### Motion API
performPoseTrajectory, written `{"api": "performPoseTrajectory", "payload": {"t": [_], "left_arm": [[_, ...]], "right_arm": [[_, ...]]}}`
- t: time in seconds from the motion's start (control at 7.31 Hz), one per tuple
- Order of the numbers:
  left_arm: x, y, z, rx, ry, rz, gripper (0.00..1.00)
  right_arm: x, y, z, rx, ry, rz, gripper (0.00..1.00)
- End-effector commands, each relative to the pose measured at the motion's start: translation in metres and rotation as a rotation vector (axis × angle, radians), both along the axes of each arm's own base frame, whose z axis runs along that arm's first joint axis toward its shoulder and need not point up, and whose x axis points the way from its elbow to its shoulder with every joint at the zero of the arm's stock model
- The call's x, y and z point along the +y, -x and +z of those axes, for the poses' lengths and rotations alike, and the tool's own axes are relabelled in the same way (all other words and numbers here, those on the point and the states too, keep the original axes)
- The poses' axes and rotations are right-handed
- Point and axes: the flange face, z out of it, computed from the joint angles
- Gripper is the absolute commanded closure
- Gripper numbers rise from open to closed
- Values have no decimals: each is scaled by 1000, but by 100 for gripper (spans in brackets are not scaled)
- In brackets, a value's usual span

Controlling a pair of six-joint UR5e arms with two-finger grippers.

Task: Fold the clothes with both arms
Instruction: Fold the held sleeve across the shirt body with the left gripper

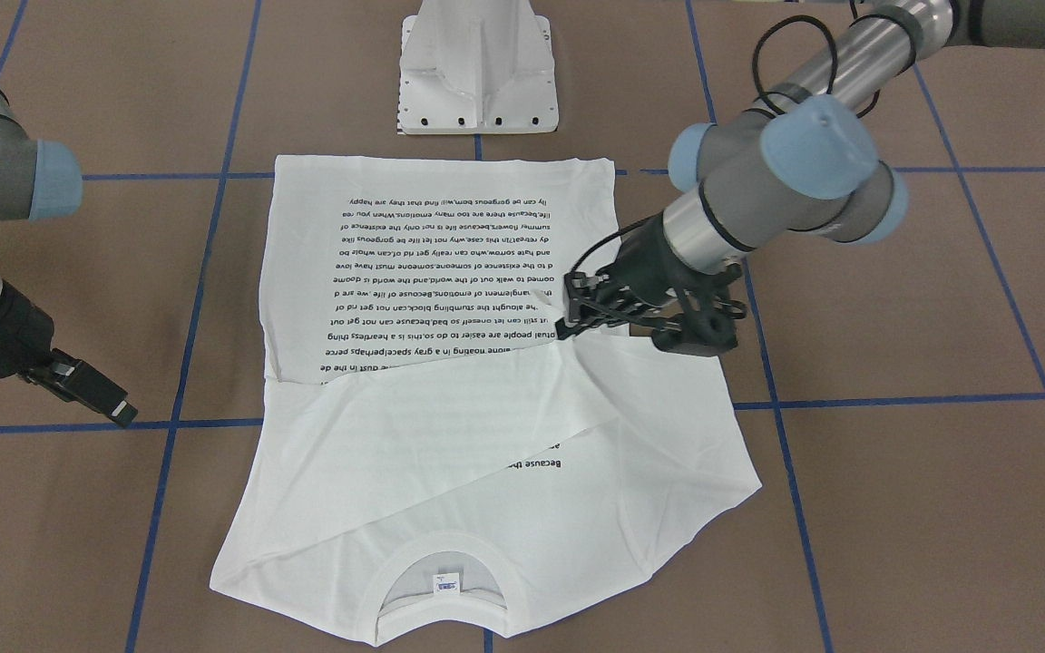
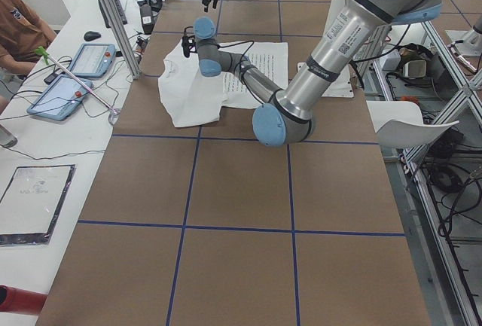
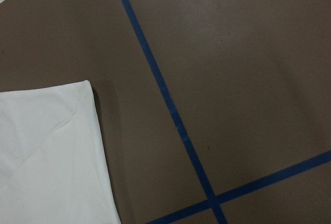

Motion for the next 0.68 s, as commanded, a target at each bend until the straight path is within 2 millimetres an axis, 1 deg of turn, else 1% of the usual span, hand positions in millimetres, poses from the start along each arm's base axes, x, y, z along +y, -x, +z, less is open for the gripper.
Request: {"api": "performPoseTrajectory", "payload": {"t": [0.0, 0.14, 0.27, 0.55], "left_arm": [[26, -103, -100, 48, 15, -98, 100], [32, -131, -122, 64, -3, -124, 100], [41, -148, -122, 79, -13, -110, 100], [79, -185, -119, 84, -25, -112, 100]], "right_arm": [[5, -8, 16, 19, -6, -10, 1], [5, -8, 19, 28, -22, -22, 1], [4, -9, 20, 31, -24, -22, 1], [3, -12, 21, 29, -21, -19, 1]]}}
